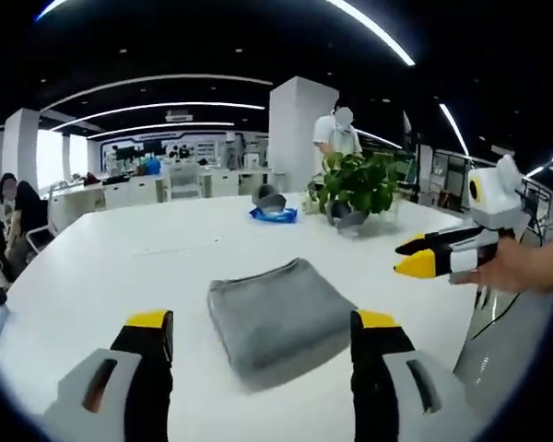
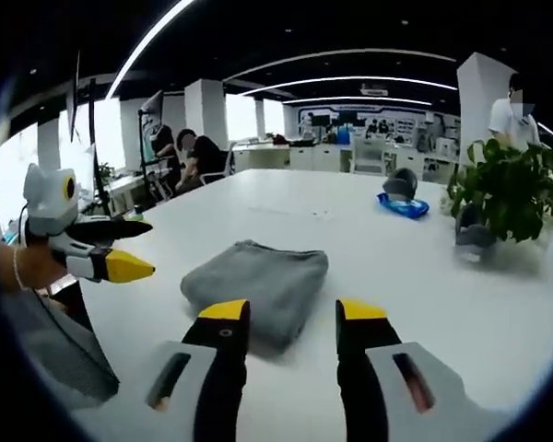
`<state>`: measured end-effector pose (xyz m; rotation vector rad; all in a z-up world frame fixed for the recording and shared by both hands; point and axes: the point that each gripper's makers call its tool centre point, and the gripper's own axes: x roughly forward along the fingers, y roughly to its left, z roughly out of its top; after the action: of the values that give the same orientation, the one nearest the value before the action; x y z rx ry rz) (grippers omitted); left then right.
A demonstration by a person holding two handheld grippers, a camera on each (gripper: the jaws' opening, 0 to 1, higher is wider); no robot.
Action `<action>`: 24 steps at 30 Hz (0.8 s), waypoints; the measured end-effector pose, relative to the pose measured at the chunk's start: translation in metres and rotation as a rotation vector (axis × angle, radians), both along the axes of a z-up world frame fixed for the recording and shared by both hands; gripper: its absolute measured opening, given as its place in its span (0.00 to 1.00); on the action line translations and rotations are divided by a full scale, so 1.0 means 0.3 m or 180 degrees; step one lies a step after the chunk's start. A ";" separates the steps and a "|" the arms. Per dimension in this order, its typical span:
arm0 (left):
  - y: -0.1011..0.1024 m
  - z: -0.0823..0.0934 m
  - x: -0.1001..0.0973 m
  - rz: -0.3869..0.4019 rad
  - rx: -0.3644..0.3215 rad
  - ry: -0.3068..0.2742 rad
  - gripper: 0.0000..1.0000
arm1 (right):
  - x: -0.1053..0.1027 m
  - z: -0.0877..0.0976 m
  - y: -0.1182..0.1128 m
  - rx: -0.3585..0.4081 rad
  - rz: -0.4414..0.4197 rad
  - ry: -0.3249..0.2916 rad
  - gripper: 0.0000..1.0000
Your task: Fold the towel on the table until its edges align and the towel forms a compact rectangular stack.
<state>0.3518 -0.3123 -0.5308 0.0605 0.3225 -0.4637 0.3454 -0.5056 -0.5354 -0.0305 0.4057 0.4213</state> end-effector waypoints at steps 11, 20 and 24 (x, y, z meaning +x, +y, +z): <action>0.000 -0.091 -0.004 0.0000 -0.0078 0.0357 1.00 | 0.027 -0.025 -0.019 0.0355 -0.0242 0.0048 0.99; 0.046 -0.098 -0.002 0.0156 -0.0046 0.0430 1.00 | 0.017 -0.048 -0.031 0.0139 -0.0231 0.0095 1.00; 0.050 -0.102 -0.007 0.0180 -0.0037 0.0455 1.00 | 0.013 -0.056 -0.042 0.0124 -0.0257 0.0136 1.00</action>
<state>0.3497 -0.2975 -0.5616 0.0067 0.4606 -0.4146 0.3492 -0.5183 -0.5523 0.0326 0.4393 0.3506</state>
